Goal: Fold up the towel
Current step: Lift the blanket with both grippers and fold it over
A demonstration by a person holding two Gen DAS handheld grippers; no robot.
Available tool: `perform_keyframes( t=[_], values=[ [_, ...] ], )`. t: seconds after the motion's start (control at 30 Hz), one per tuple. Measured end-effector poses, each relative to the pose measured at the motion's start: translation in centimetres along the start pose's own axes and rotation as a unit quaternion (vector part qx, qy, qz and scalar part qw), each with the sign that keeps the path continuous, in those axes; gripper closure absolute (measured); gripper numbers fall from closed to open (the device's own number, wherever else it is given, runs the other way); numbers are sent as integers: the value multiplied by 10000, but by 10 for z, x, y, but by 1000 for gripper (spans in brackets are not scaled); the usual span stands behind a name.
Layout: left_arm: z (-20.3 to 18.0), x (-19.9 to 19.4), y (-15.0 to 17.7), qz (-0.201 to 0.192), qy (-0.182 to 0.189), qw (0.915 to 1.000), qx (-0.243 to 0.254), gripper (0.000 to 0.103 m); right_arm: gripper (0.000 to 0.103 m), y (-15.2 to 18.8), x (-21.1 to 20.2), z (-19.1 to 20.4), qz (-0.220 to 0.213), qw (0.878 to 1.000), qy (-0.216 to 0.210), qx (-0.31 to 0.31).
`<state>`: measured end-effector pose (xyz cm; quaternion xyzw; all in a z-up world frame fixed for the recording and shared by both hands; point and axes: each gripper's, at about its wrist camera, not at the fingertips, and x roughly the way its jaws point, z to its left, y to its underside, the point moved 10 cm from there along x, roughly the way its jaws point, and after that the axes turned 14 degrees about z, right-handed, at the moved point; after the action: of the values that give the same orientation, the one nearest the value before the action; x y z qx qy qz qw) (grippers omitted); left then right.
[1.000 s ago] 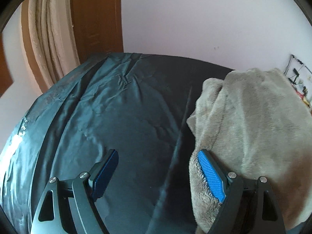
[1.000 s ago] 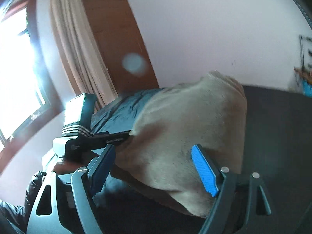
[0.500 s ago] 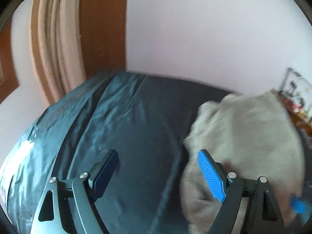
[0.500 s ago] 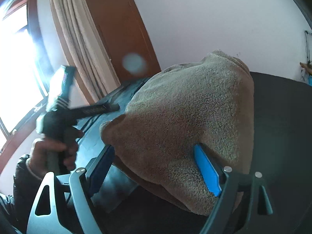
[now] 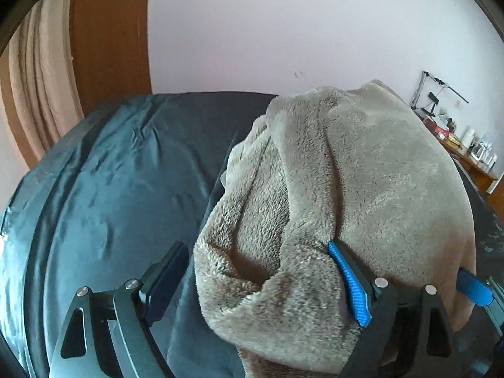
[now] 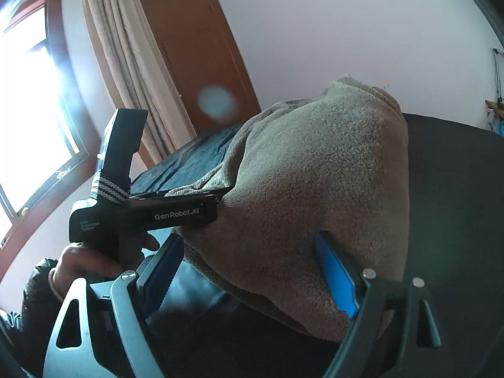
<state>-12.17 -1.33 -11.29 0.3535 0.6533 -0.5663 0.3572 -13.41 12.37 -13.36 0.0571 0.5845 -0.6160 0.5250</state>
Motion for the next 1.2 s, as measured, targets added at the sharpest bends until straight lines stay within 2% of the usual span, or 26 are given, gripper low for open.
perform_keyframes(
  t=[0.13,0.4,0.5,0.63,0.7,0.8,0.9,1.07,1.13,1.2],
  values=[
    [3,3,3,20,120,9999,-41,12,17,-1,0,0,38,10000,84,-35],
    [16,14,2,81,311,9993,-190,4,17,4,-5,3,104,9987,432,-260],
    [20,15,2,86,400,9989,-234,3,17,5,-6,3,109,9988,395,-256],
    [33,19,-11,467,1002,9923,-564,4,17,6,-6,0,84,9992,334,-207],
    [39,16,-19,525,1126,9904,-611,4,16,4,-4,1,90,9991,365,-217],
    [57,9,-38,352,836,9943,-569,4,16,4,-3,2,89,9989,400,-229],
    [75,4,-51,285,917,9926,-749,4,16,3,-2,3,90,9988,414,-236],
    [73,16,-52,644,1605,9785,-1125,4,14,3,0,7,119,9983,491,-299],
    [66,23,-47,834,2048,9673,-1243,4,12,3,2,7,132,9980,510,-339],
    [62,31,-44,1023,2538,9524,-1344,4,10,7,1,9,143,9978,529,-380]
  ],
)
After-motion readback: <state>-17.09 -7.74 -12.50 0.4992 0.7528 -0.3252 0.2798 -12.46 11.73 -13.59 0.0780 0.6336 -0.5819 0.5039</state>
